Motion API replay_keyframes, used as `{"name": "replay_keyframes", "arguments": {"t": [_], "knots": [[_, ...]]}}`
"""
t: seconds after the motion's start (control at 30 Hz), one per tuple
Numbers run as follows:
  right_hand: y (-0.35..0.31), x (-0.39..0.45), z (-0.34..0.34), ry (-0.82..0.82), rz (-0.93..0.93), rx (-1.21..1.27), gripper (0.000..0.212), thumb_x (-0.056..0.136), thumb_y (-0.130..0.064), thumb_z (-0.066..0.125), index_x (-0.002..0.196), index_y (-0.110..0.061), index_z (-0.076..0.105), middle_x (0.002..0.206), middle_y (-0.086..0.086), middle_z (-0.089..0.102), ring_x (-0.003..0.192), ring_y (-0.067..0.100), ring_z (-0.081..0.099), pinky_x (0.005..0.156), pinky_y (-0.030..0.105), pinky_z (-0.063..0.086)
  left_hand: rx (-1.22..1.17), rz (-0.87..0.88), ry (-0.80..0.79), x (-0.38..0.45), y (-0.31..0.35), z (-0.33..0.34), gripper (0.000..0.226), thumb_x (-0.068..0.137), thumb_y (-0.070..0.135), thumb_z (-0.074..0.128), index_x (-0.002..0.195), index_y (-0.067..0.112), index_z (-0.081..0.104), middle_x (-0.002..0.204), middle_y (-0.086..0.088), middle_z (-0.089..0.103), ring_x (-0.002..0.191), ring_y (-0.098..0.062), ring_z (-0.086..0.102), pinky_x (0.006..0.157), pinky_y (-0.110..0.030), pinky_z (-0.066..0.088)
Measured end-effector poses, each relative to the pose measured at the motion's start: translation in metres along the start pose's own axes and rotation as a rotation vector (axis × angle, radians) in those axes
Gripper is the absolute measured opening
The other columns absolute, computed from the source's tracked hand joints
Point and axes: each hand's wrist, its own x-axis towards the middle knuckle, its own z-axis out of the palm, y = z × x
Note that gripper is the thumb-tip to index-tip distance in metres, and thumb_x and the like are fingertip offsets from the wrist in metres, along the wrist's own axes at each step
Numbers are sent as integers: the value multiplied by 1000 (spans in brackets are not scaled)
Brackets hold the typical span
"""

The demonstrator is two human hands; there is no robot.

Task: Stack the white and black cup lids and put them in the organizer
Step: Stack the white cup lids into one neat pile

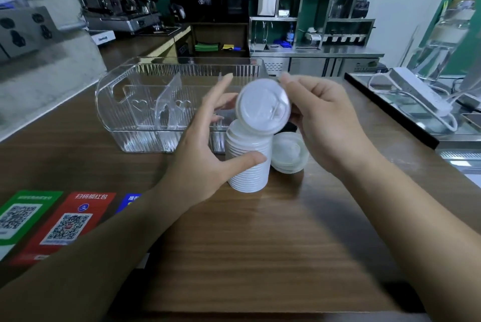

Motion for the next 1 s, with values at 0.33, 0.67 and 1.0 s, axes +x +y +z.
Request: {"name": "replay_keyframes", "arguments": {"t": [0.33, 0.67, 1.0], "knots": [[3, -16, 4, 7, 14, -92, 46, 114, -30, 62, 104, 14, 71, 90, 39, 62, 75, 36, 52, 79, 40, 45, 33, 82, 51, 1, 4, 1, 91, 83, 26, 104, 160, 22, 56, 155, 9, 64, 146, -24, 60, 122, -44, 48], [5, -30, -1, -187, -323, -579, 50, 95, -30, 88, 140, -15, 73, 145, -5, 69, 140, 10, 61, 117, 29, 48, 102, -32, 9, 1, 1, 2, 80, 84, 47, 99, 150, 28, 58, 144, 10, 66, 141, -25, 60, 116, -42, 48], [20, -28, -4, -227, -171, -597, 35, 103, -32, 79, 135, -18, 77, 136, -13, 74, 130, 2, 67, 111, 26, 51, -70, -224, -158, -4, -15, 8, 104, 83, 61, 94, 168, 40, 37, 148, 10, 71, 140, -12, 69, 123, -48, 52]]}}
